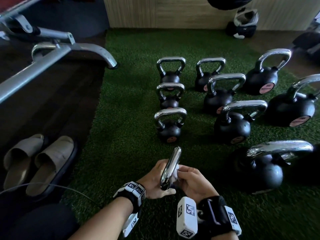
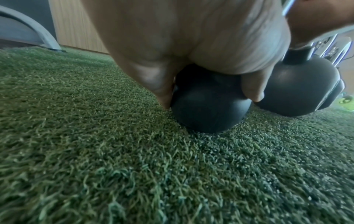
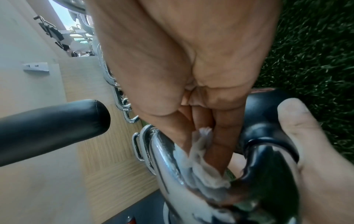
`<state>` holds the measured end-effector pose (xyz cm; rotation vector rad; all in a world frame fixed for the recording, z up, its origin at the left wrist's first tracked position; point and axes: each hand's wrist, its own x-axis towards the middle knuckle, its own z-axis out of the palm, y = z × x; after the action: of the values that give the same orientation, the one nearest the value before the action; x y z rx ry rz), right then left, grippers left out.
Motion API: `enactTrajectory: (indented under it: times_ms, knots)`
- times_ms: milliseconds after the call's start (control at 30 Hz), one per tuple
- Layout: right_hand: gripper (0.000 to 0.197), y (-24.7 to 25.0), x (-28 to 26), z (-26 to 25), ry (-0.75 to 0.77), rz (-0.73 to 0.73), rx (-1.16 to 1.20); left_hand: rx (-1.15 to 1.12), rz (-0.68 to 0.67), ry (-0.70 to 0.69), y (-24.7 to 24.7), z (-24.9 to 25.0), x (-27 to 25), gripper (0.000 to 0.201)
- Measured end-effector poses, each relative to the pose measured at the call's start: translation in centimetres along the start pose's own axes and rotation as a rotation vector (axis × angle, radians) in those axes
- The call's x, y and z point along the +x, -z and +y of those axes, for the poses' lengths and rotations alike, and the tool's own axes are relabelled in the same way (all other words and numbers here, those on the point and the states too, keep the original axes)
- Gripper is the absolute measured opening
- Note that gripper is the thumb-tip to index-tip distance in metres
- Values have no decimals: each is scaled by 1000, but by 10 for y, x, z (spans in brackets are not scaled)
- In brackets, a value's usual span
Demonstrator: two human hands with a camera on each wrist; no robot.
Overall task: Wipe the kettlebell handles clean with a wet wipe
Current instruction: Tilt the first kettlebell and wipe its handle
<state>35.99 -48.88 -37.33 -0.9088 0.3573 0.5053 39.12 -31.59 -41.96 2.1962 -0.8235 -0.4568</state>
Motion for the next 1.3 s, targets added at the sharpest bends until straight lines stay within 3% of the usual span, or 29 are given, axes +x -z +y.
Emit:
enactTrajectory:
  times_ms: [133,233,367,500,700,833,1033,1167,1233,1300]
  knots:
    - [21,-2,3,-2,1,8,104,-15,14,-19,5,7,2,101]
    - [20,-5,14,-2,52,154,254,-45,41,27,2,5,3,110]
    - [16,-3,20,12,200,309,235,-62,42,71,-2,1,0,112]
    - [20,-5,26,11,335,525,-55,-38,67,28,-4,-2,0,120]
    - [14,-13,36,3,400,821,-540,-59,88,16,-9,-11,3,121]
    - [13,-15,35,1,410,845,-615,-70,51,136,-14,-20,4,106]
    - [13,-11,35,1,377,819,-786,-56,39,86,-12,-20,5,112]
    - [5,-1,32,-7,257,696,-922,-29,23,64,-12,-21,4,111]
    - [4,9,23,-15,325,660,-962,19,-26,119,-12,-27,6,122]
    - [20,19,15,-27,527,640,-1045,75,-154,173,-5,-37,10,140]
